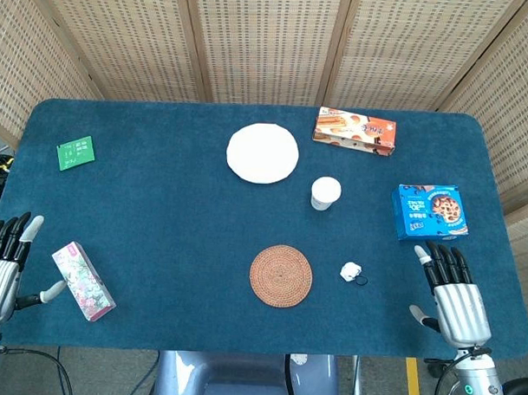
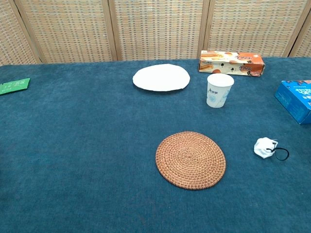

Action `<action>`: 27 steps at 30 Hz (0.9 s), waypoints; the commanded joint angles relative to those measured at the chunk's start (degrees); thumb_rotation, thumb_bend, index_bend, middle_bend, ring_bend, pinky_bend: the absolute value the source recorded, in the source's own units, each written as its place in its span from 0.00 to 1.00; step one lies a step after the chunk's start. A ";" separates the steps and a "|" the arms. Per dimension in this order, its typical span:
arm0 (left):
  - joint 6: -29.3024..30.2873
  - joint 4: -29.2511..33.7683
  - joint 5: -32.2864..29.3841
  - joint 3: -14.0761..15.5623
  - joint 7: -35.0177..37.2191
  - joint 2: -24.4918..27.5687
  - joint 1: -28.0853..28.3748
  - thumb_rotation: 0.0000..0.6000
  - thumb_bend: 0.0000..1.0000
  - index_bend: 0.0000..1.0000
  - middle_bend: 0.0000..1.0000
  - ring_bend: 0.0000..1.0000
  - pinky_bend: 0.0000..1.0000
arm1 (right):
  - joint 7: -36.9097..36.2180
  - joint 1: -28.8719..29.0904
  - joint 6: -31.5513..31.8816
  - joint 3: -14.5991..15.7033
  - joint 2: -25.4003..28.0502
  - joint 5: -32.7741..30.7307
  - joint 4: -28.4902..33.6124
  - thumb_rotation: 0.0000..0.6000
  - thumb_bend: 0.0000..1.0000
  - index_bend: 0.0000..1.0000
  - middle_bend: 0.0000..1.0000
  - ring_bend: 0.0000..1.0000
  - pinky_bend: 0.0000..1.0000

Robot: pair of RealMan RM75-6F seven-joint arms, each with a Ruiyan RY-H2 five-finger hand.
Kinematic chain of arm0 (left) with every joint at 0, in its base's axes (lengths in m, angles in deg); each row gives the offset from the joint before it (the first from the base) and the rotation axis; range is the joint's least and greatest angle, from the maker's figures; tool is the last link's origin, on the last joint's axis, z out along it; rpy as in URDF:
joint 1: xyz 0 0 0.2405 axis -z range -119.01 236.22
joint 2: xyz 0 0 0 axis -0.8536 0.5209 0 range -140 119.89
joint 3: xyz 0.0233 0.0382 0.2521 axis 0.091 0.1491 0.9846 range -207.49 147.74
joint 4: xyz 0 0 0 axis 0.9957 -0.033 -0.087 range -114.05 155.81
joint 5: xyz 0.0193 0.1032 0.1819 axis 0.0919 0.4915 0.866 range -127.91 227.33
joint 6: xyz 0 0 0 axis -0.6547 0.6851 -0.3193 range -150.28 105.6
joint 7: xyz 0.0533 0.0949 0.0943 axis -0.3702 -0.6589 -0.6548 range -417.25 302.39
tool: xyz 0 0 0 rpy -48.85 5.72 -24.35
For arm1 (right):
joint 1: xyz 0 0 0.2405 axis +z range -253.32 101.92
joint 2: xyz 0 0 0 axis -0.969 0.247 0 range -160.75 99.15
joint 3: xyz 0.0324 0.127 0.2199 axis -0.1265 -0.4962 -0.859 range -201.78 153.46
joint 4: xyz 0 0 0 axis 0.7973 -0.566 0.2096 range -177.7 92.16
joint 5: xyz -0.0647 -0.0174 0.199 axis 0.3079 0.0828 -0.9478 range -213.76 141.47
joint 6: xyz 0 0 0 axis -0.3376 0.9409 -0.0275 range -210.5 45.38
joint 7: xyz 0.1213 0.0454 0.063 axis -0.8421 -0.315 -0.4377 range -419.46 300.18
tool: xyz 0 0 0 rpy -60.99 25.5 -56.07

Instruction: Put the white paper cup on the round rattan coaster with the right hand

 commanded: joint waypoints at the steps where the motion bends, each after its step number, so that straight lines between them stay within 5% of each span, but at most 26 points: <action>1: 0.03 0.05 0.05 0.05 -0.17 0.00 -0.03 0.00 0.00 0.00 0.00 0.00 0.00 | -0.15 0.00 0.00 0.02 0.06 0.04 -0.10 1.00 0.03 0.00 0.00 0.00 0.00; 27: -0.09 0.48 0.42 0.28 -0.35 0.06 0.05 0.00 0.00 0.00 0.00 0.00 0.00 | -0.66 0.04 -0.21 0.25 0.07 0.42 -0.11 1.00 0.03 0.00 0.00 0.00 0.00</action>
